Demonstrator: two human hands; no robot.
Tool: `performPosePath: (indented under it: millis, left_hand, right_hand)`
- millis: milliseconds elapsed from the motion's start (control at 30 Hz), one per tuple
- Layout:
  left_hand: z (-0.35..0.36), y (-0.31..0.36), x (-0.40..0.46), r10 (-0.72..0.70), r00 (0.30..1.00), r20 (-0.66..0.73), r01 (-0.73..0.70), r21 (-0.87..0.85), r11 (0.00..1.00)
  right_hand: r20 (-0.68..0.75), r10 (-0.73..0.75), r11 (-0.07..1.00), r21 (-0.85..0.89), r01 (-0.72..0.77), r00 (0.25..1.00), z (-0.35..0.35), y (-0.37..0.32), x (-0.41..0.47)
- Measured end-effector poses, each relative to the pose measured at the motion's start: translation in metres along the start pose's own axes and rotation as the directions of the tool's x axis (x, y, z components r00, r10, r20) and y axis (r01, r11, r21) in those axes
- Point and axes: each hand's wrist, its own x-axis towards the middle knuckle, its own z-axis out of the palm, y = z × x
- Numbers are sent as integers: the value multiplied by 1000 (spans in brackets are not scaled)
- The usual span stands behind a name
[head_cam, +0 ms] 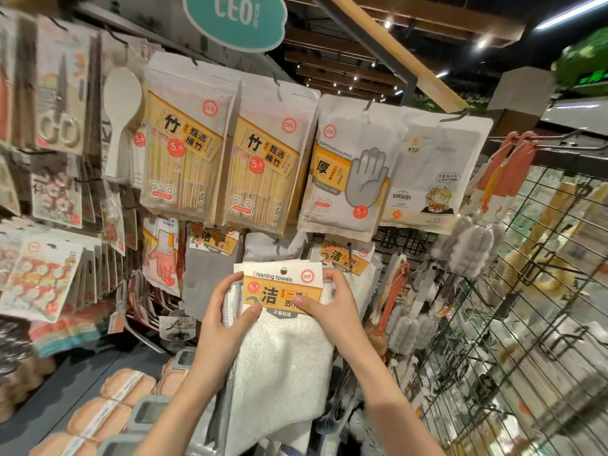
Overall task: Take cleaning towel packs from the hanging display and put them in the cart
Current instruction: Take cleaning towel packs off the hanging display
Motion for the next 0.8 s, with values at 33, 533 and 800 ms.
performPosePath:
  millis: [33, 533, 800]
  left_hand:
    - [0, 0, 0, -5, 1000, 7, 5, -1, 1000]
    - [5, -5, -4, -92, 994, 63, 93, -11, 996]
    - [7, -5, -3, -106, 992, 61, 106, 3, 994]
  right_hand:
    - [-8, -10, 1000, -5, 10, 1000, -2, 0, 0]
    - [35, 72, 981, 176, -77, 997, -29, 5, 4]
    - [65, 57, 969, 235, -71, 996, -35, 12, 9]
